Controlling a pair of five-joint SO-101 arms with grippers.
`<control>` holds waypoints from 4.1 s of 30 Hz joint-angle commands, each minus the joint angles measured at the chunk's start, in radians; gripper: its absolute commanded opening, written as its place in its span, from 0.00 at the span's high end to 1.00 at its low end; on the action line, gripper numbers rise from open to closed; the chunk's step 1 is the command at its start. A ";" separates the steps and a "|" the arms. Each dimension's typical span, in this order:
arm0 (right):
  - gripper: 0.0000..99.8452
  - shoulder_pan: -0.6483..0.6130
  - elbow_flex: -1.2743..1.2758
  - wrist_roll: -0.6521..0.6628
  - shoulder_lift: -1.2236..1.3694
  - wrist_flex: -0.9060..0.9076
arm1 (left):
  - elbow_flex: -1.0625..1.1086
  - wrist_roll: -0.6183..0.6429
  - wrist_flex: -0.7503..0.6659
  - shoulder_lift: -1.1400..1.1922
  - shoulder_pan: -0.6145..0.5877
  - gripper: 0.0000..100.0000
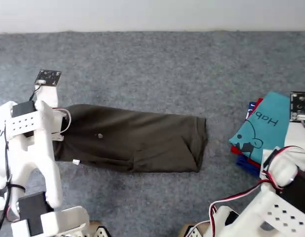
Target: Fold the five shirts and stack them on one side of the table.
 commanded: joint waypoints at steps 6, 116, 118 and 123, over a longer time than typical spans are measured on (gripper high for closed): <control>0.96 0.013 -0.002 0.000 -0.010 0.039 | -0.232 0.127 0.230 -0.147 0.305 0.99; 0.96 0.013 0.000 -0.008 -0.005 0.038 | -0.682 0.258 0.319 0.496 1.254 0.99; 0.96 0.013 0.000 -0.008 -0.005 0.038 | -0.707 0.258 0.319 0.496 1.185 0.99; 0.96 0.010 0.000 -0.008 -0.002 0.038 | -0.769 0.250 0.310 0.499 0.964 0.99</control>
